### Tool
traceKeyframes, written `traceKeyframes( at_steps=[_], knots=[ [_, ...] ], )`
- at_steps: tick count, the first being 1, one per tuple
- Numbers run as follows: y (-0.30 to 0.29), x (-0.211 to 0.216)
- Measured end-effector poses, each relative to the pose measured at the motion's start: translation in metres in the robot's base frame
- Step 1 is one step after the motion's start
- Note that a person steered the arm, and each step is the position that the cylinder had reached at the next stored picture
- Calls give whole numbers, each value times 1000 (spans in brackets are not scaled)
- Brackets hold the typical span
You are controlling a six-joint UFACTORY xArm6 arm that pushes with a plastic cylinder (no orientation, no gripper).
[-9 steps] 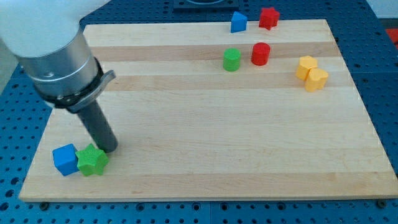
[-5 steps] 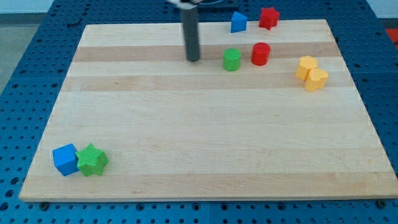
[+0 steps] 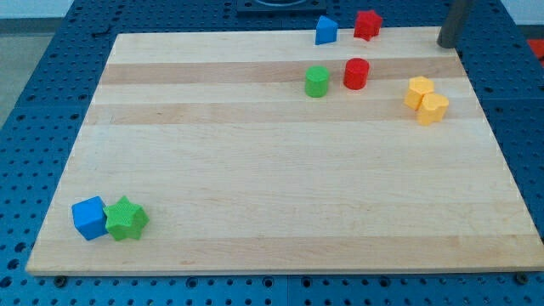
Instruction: Slide red circle along with green circle towards center
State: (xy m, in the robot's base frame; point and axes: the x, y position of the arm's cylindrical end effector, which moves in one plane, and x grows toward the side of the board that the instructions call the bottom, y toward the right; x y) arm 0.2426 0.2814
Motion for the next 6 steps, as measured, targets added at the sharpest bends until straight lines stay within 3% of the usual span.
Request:
traceKeyframes(
  at_steps=[2, 6],
  knots=[
    [-44, 34],
    [-289, 92]
  ],
)
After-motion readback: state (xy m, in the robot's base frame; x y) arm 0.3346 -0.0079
